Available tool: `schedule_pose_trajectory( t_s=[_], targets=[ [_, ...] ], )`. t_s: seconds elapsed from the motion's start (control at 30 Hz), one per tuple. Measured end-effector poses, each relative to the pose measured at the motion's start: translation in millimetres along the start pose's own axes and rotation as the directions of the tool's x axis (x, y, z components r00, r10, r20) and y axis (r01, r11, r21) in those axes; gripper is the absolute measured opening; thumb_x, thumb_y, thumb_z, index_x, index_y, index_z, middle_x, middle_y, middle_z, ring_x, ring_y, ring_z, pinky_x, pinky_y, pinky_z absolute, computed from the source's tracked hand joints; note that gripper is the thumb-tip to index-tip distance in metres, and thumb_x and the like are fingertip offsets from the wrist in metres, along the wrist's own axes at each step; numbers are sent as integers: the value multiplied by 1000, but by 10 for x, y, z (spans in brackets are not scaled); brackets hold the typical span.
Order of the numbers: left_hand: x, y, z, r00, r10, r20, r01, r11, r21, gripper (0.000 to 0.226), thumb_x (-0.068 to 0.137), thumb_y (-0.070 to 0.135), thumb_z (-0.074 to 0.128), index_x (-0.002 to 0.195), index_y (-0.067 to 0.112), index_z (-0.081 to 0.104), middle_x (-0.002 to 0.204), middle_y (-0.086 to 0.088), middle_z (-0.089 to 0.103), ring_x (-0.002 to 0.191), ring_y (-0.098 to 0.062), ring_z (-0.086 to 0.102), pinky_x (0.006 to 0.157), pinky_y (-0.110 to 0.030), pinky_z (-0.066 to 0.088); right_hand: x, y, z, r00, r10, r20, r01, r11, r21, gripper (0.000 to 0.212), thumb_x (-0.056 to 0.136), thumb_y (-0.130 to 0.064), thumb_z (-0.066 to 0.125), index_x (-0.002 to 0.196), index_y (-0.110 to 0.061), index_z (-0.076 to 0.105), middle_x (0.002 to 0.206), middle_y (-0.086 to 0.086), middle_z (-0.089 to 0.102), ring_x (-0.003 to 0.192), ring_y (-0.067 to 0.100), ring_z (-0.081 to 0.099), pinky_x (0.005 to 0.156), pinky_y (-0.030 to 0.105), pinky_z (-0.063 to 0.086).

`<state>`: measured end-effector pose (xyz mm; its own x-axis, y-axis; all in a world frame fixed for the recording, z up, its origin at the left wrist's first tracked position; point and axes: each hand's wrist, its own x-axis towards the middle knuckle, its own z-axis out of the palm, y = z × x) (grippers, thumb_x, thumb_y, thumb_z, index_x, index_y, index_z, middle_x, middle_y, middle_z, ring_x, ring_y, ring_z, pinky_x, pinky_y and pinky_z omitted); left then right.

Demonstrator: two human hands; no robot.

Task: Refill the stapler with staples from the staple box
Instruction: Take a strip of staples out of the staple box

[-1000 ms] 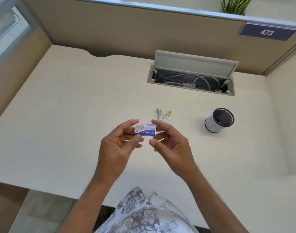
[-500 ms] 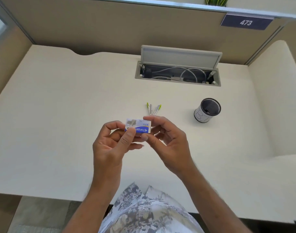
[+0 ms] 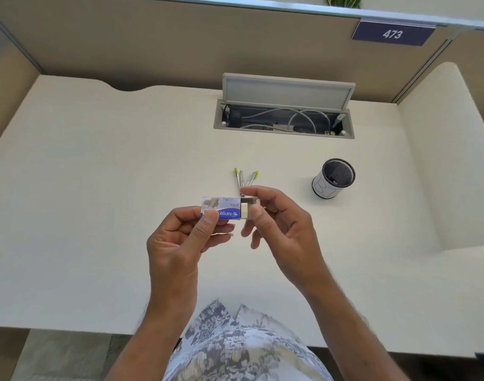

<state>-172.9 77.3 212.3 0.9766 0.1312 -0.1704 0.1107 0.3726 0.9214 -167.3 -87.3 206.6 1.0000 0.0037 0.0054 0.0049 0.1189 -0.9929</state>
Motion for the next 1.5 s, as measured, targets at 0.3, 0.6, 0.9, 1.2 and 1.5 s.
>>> schedule_pose_trajectory(
  t_s=[0.3,0.6,0.9,1.2,1.5],
  targets=[
    [8,-13,19,999,18,-45,-18,1000,-4,13,84,30,86,88,24,75,90,-13,83,78,-30,81,69,-31,64,-28,-103,32,971,-132,-197,30,893,-449,2,93,-24,69,92,-26,69,94,-11,70,66,15,64,51,20,44],
    [-3,-44,42,997,33,-69,-33,999,5,19,79,29,80,91,17,71,92,-14,83,79,-30,81,71,-31,64,8,-201,144,947,-164,-276,-48,777,-627,9,86,-28,79,81,-25,72,91,-13,68,62,11,63,60,15,46],
    [18,-82,37,997,20,-71,-20,1000,-1,16,82,25,78,92,15,70,92,-15,83,78,-31,81,71,-32,64,6,-192,117,950,-236,-204,46,753,-657,5,89,-20,75,90,-22,70,104,-7,63,75,10,64,58,17,47],
    [28,-66,38,997,12,-82,-14,1000,-21,25,78,31,80,92,14,70,88,-14,83,76,-29,81,72,-32,64,-13,-180,51,948,-316,-45,178,639,-749,12,95,-25,69,103,-26,79,123,-2,60,87,14,60,62,37,55],
    [11,-99,45,995,61,-79,-57,997,42,8,88,18,75,93,14,70,91,-15,83,78,-31,81,72,-32,64,-36,-196,119,936,-288,-203,41,662,-749,16,89,-38,77,87,-23,75,99,-6,62,78,9,60,59,34,53]
  ],
)
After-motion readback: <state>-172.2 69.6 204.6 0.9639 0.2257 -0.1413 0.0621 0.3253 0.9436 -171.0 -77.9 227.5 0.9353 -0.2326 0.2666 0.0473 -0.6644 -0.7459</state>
